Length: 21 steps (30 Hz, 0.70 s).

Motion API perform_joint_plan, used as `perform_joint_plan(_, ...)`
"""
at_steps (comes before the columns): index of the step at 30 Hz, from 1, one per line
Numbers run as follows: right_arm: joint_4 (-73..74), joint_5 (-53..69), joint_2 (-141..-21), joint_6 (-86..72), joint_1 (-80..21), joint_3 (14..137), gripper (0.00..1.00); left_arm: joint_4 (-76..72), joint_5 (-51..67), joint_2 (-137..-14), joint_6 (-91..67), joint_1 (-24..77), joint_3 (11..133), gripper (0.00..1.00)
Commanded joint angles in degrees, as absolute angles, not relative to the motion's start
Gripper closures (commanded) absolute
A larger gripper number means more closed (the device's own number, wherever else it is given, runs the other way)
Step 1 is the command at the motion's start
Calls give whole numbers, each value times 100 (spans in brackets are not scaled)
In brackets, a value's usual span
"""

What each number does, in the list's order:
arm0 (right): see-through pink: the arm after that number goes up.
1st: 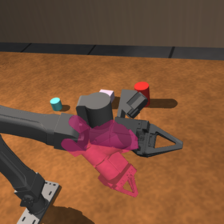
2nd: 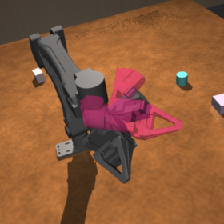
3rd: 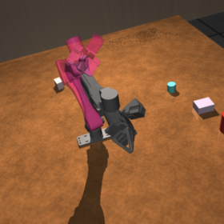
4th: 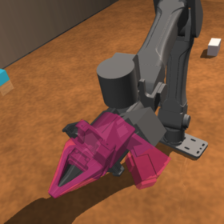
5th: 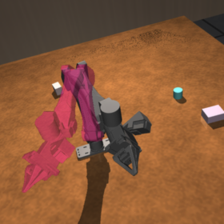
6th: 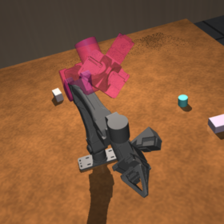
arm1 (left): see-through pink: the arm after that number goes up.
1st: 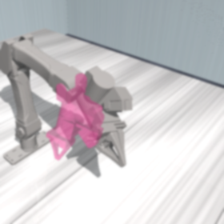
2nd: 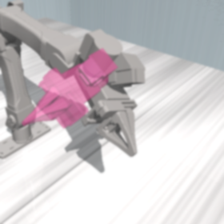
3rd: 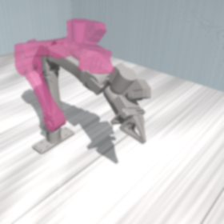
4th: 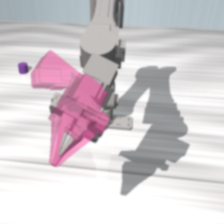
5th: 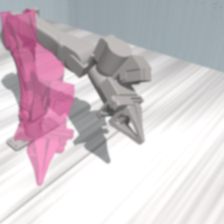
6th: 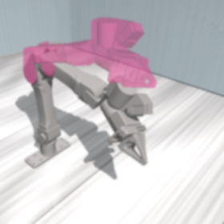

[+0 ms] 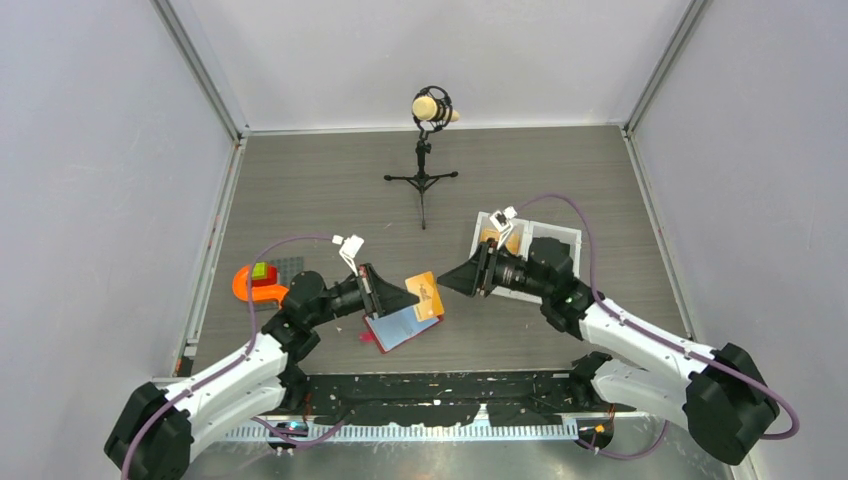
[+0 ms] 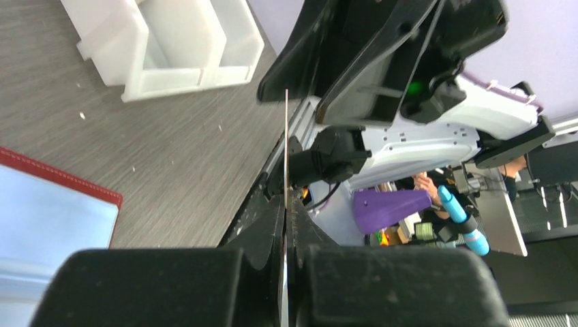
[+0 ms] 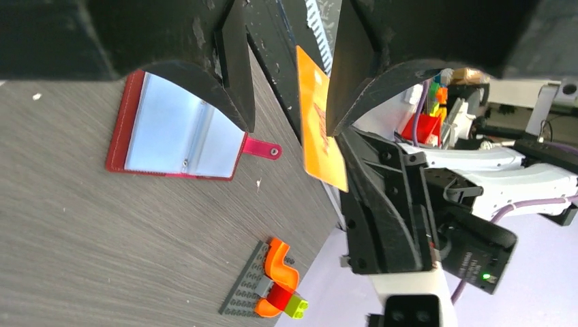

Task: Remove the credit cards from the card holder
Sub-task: Place the credit card in the storage box.

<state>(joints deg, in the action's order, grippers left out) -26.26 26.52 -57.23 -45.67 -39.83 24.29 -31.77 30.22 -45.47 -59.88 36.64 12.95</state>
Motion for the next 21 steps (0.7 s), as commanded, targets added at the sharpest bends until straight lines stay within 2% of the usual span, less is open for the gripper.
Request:
perform_joint_plan(1, -1340, 3995, -5665, -3252, -3607, 3394, 50, -2712, 3653, -4428, -5503, 3673, 1519, 100)
perform_joint_plan(9, 232, 4732, -6040, -2045, -3516, 4307, 55, -1594, 4365, -4389, -4972, 3673, 1932, 100)
perform_joint_plan(15, -234, 5381, -6458, -2304, -3575, 4325, 60, -1458, 4860, -4557, -4896, 3668, 2109, 100)
perform_joint_plan(21, 235, 5372, -6812, -1994, -3855, 4564, 64, -1441, 5078, -4714, -4834, 3674, 2157, 100)
